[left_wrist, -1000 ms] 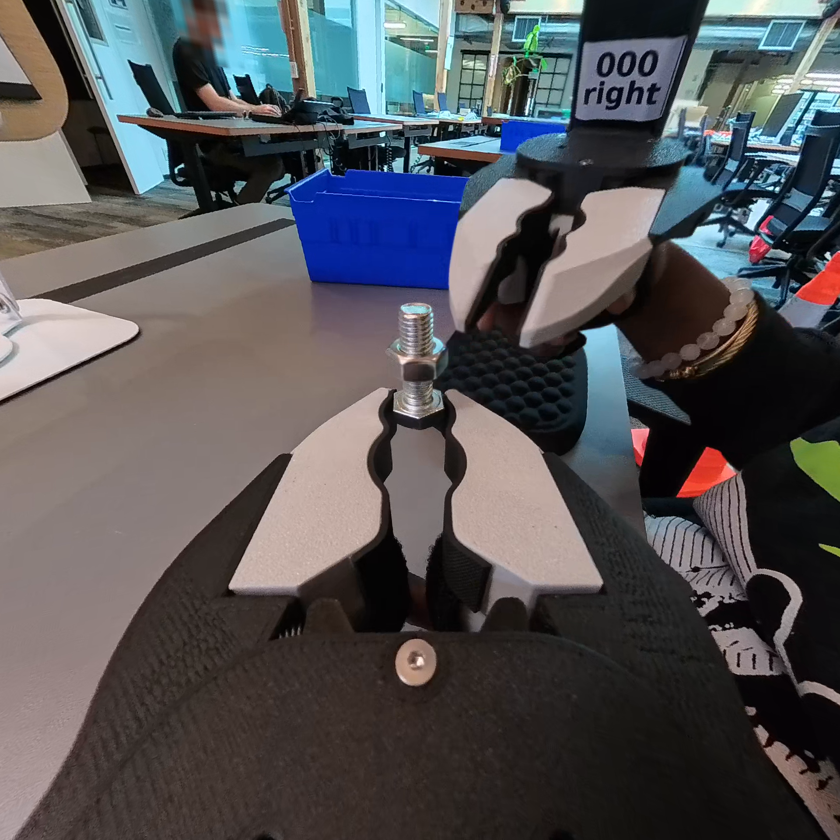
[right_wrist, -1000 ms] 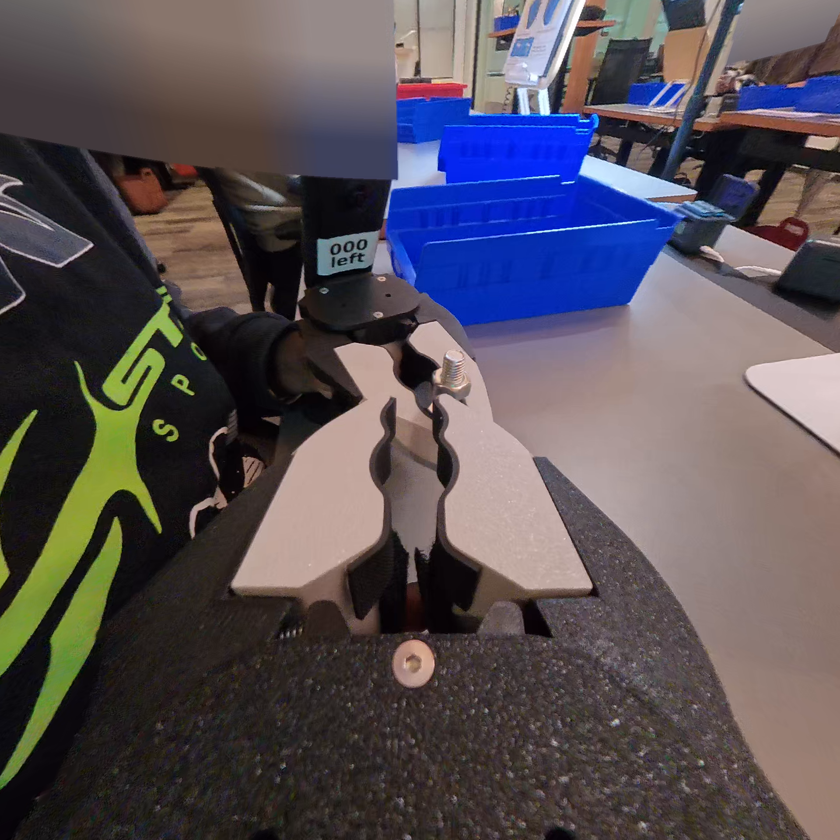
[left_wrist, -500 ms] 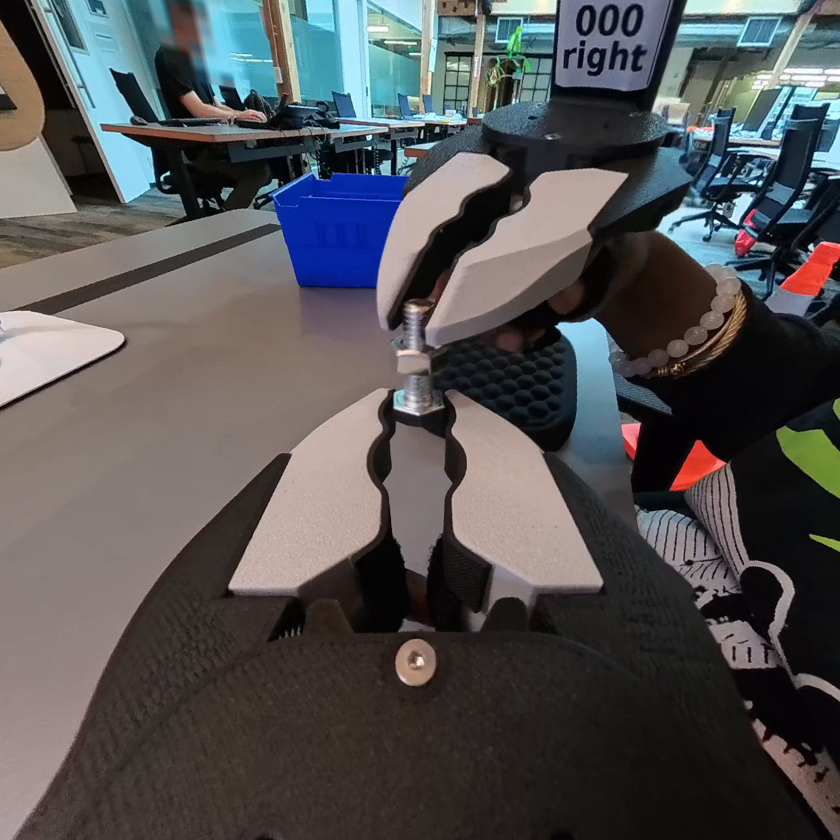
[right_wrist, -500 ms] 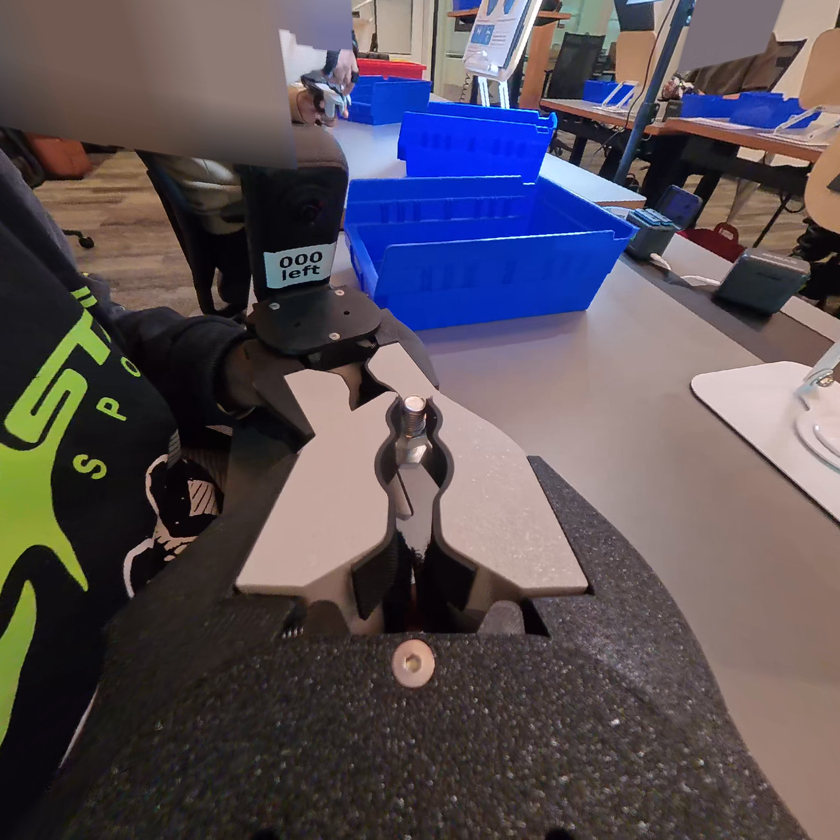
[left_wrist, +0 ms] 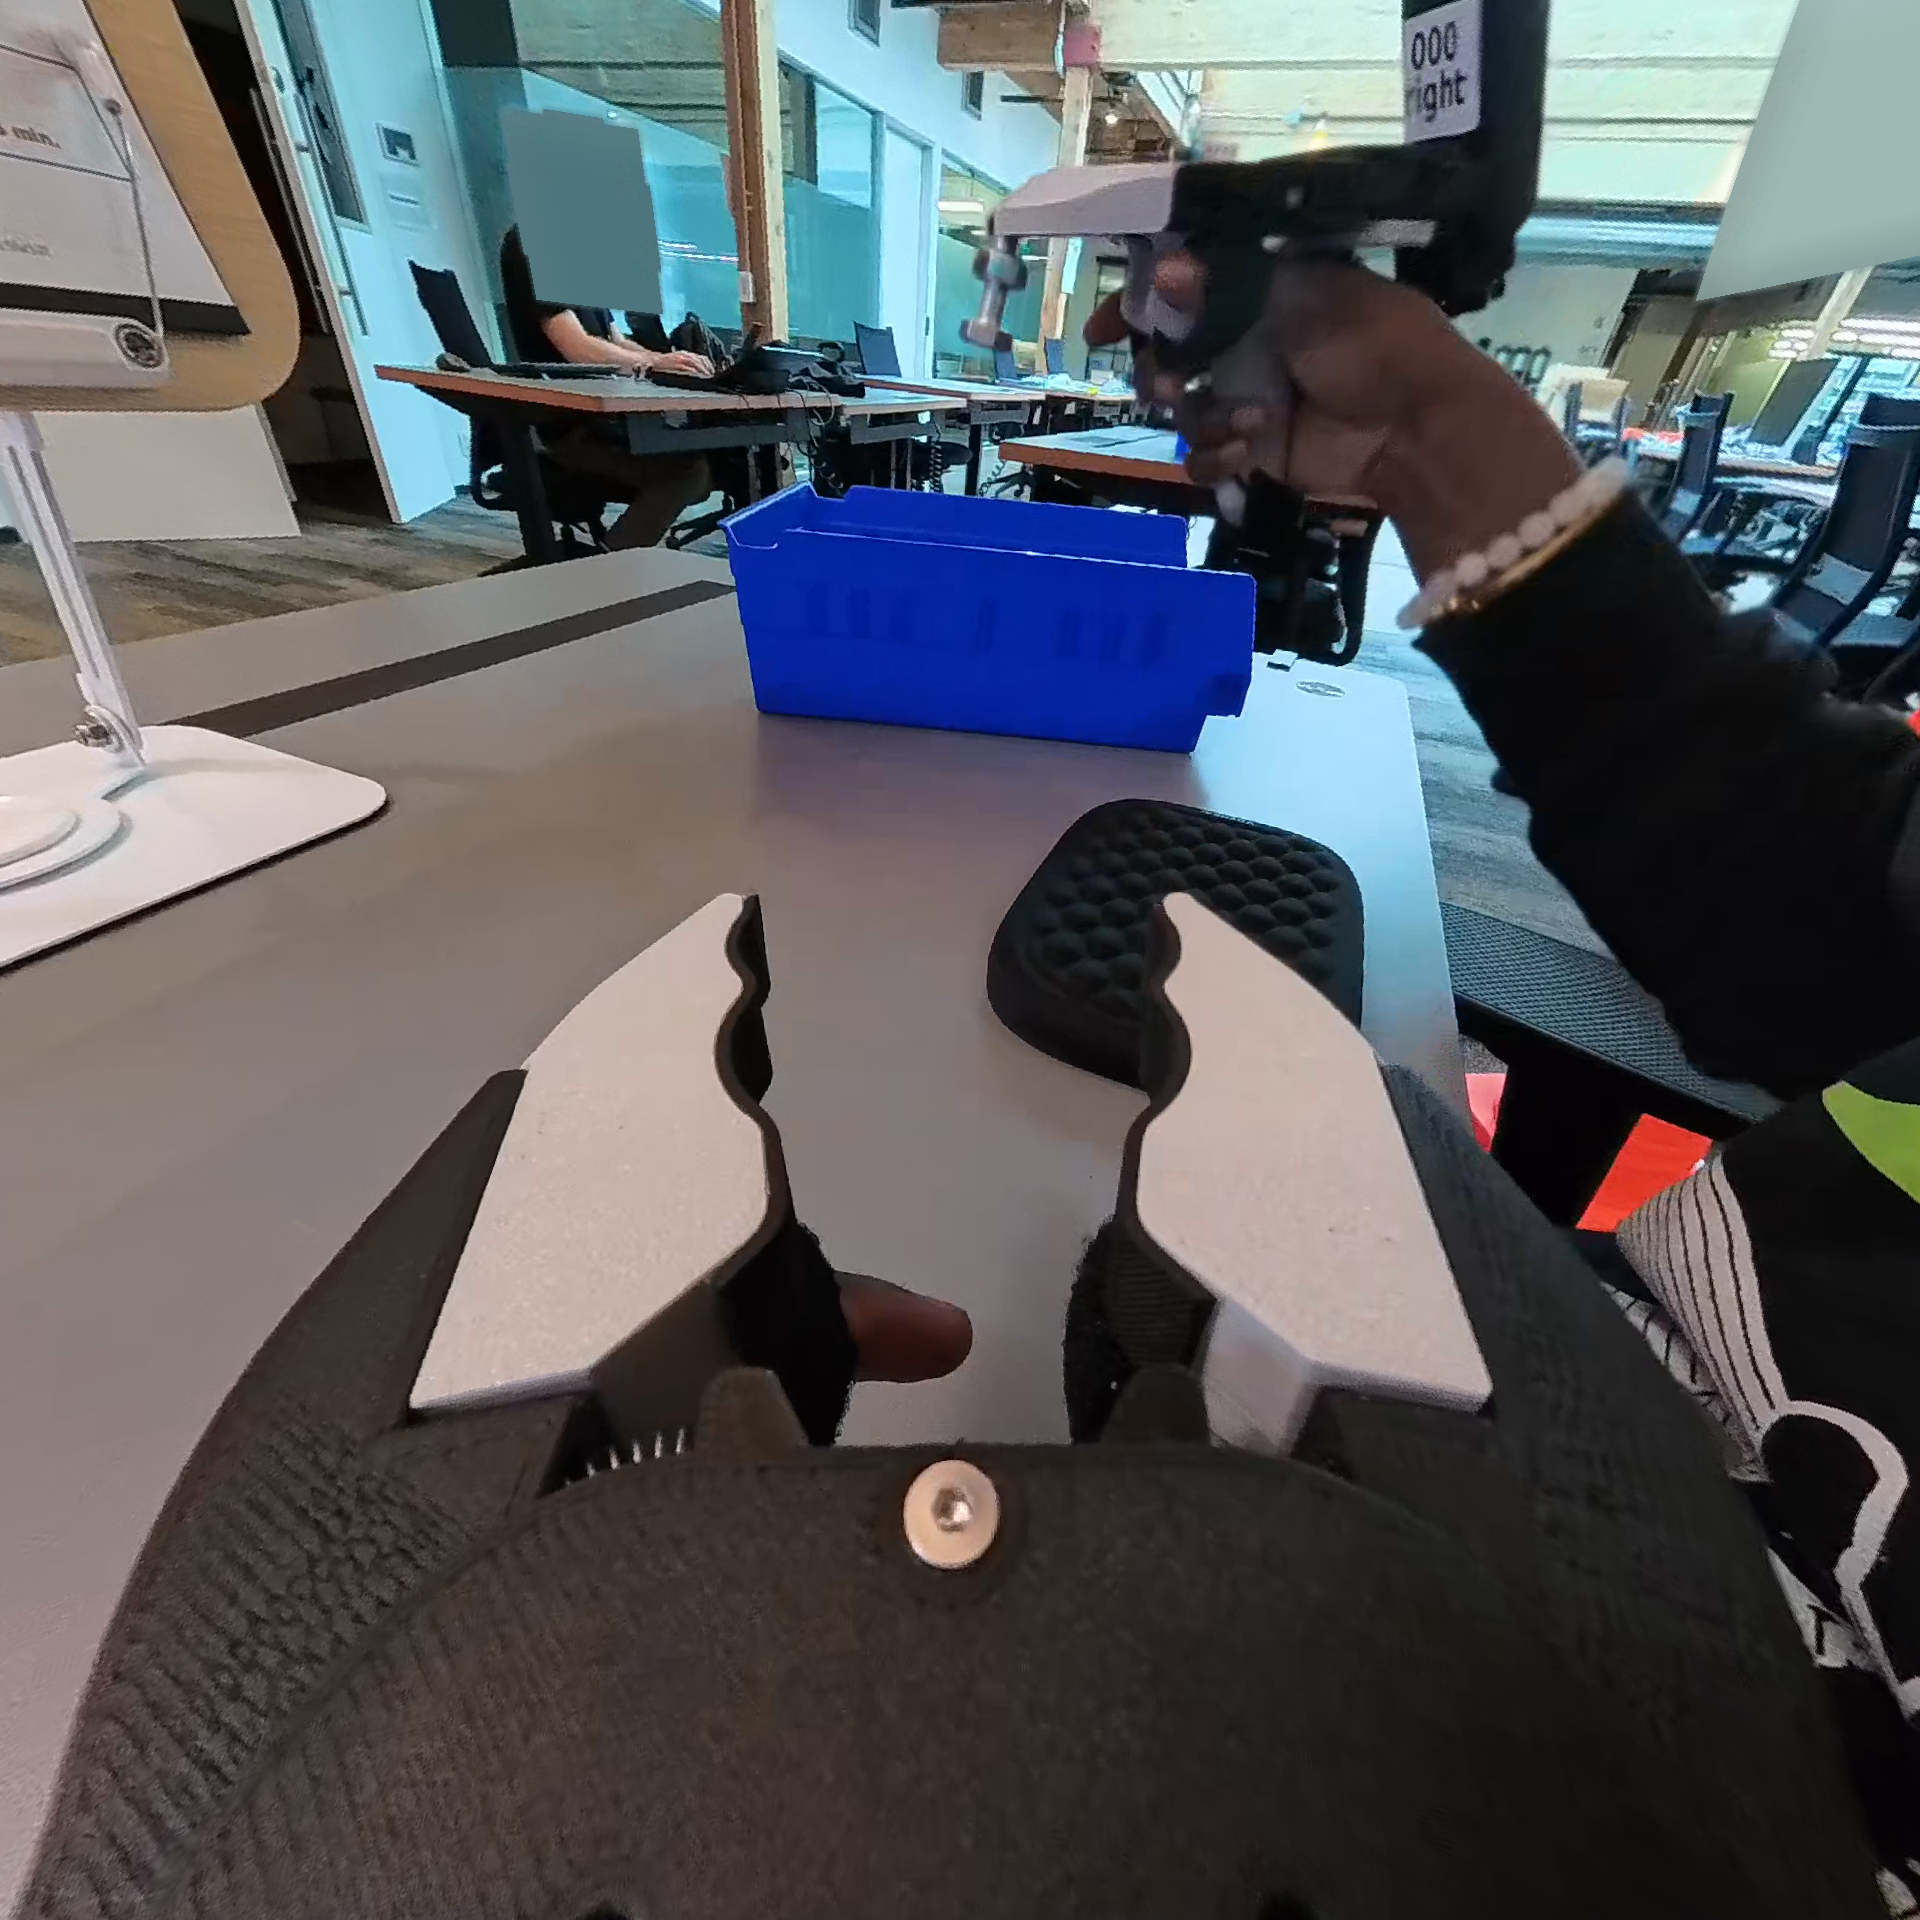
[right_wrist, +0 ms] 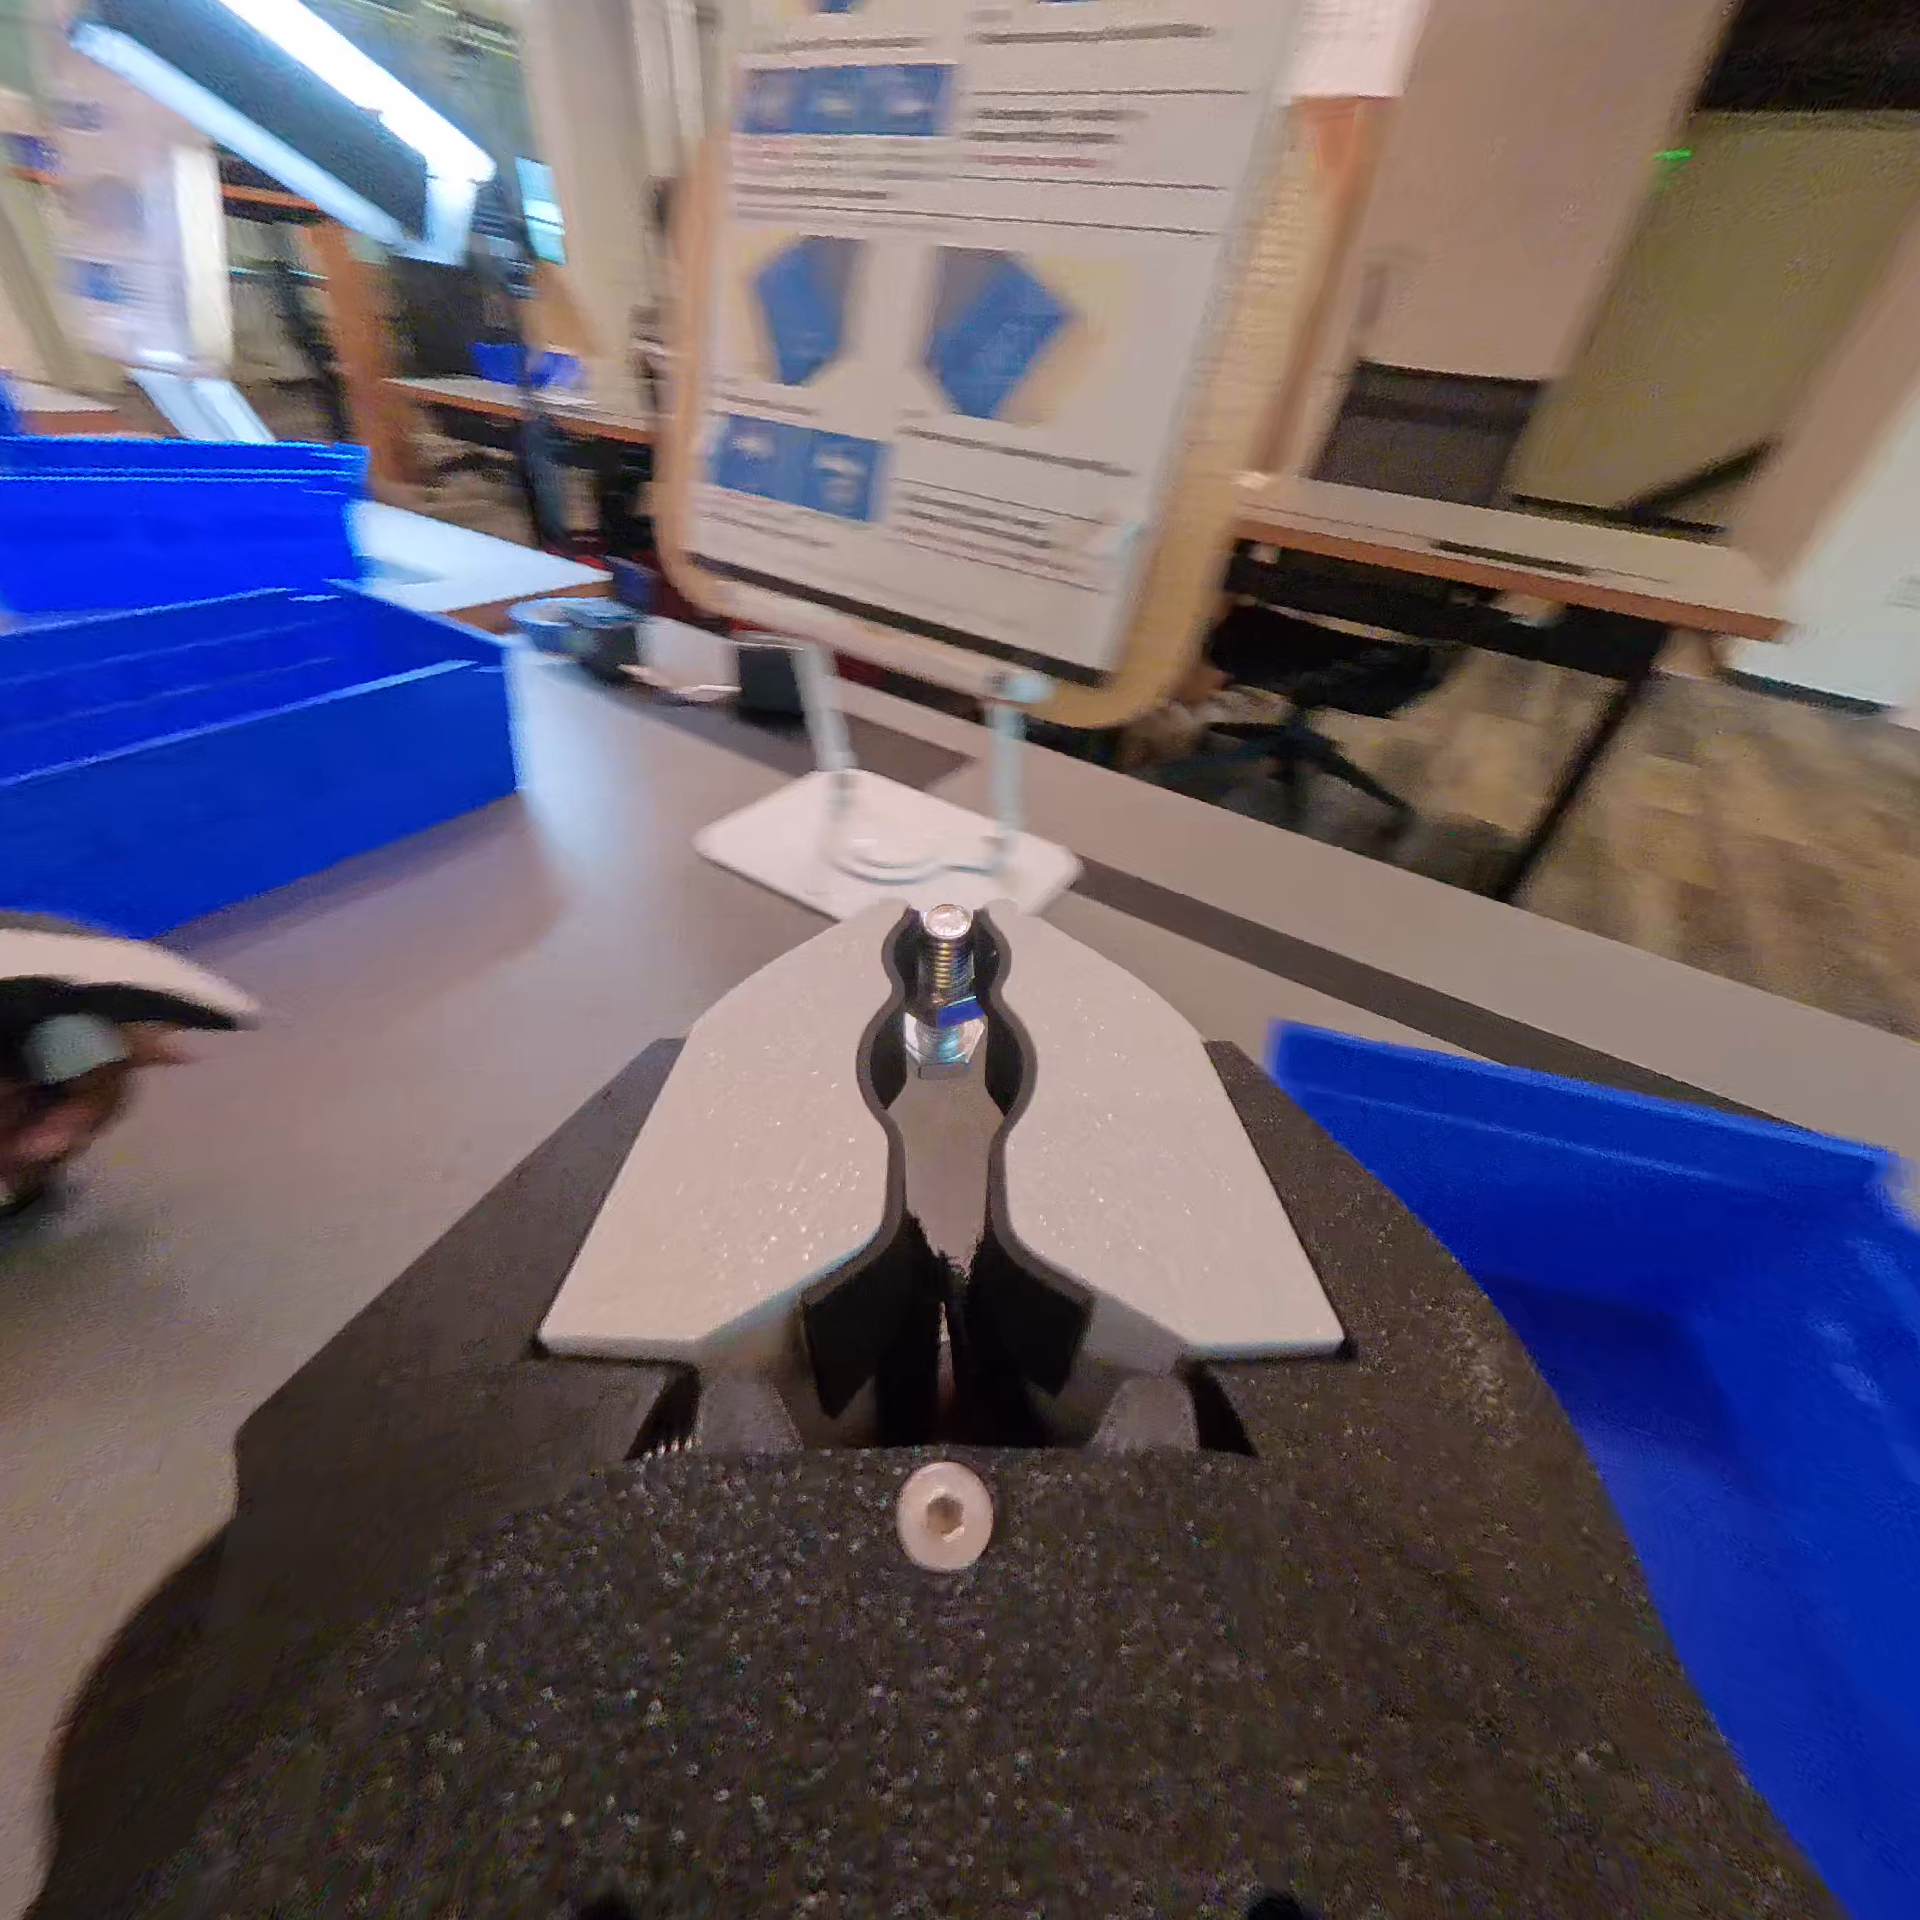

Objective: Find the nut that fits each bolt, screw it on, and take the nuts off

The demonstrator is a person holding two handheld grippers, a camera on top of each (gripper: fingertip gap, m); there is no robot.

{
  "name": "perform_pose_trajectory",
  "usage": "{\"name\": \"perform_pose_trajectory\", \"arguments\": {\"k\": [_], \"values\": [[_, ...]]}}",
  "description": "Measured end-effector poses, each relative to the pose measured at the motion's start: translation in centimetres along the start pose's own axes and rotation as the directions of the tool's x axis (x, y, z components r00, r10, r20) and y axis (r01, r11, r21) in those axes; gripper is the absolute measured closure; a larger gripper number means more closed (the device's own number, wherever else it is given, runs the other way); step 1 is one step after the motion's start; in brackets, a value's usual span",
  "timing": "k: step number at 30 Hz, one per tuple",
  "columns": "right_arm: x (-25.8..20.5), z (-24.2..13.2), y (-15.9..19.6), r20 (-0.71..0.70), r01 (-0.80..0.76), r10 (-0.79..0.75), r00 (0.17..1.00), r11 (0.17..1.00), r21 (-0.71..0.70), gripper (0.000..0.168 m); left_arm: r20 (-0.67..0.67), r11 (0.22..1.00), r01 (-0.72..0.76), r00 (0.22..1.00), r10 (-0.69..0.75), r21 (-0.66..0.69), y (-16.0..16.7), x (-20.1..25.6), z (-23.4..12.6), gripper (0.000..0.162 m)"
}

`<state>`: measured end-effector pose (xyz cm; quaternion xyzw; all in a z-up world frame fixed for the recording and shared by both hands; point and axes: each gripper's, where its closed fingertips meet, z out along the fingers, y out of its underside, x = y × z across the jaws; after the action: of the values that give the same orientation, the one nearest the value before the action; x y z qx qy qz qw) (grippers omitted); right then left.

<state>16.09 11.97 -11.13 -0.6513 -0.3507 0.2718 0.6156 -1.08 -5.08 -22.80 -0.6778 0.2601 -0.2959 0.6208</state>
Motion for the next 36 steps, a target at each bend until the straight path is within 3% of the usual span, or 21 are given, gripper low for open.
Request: {"name": "perform_pose_trajectory", "arguments": {"k": [5,9,14,23,30,33,36], "values": [[10.4,-0.7,3.6,-0.152,-0.06,0.039,0.988,0.988,-0.14,0.158,-0.007,1.0,0.003,1.0,-0.003,-0.01,0.2,0.1,0.1,0.092],[14.9,1.2,9.6,-0.117,-0.127,0.097,0.988,0.95,-0.284,0.158,-0.002,1.0,0.009,1.0,-0.009,-0.01,0.2,0.0,0.1,0.092],[19.1,3.0,14.6,-0.159,-0.164,0.115,0.981,0.926,-0.341,0.158,0.005,1.0,0.011,1.0,-0.011,-0.012,0.3,-0.2,0.2,0.093],[20.6,4.2,18.4,-0.18,-0.188,0.117,0.977,0.872,-0.453,0.158,-0.004,1.0,0.011,1.0,-0.012,-0.028,0.5,-0.2,0.4,0.093],[22.2,4.2,20.1,-0.273,-0.218,0.099,0.957,0.865,-0.452,0.158,-0.01,1.0,0.02,1.0,-0.02,-0.024,0.5,-0.2,0.3,0.094],[22.2,4.4,20.4,-0.311,-0.276,0.144,0.939,0.856,-0.438,0.134,-0.011,1.0,0.022,1.0,-0.022,-0.022,0.4,-0.2,0.3,0.094],[22.5,4.7,19.1,-0.395,-0.358,0.216,0.893,0.874,-0.33,0.129,-0.012,0.999,0.026,1.0,-0.026,-0.019,0.4,-0.2,0.3,0.094]]}}
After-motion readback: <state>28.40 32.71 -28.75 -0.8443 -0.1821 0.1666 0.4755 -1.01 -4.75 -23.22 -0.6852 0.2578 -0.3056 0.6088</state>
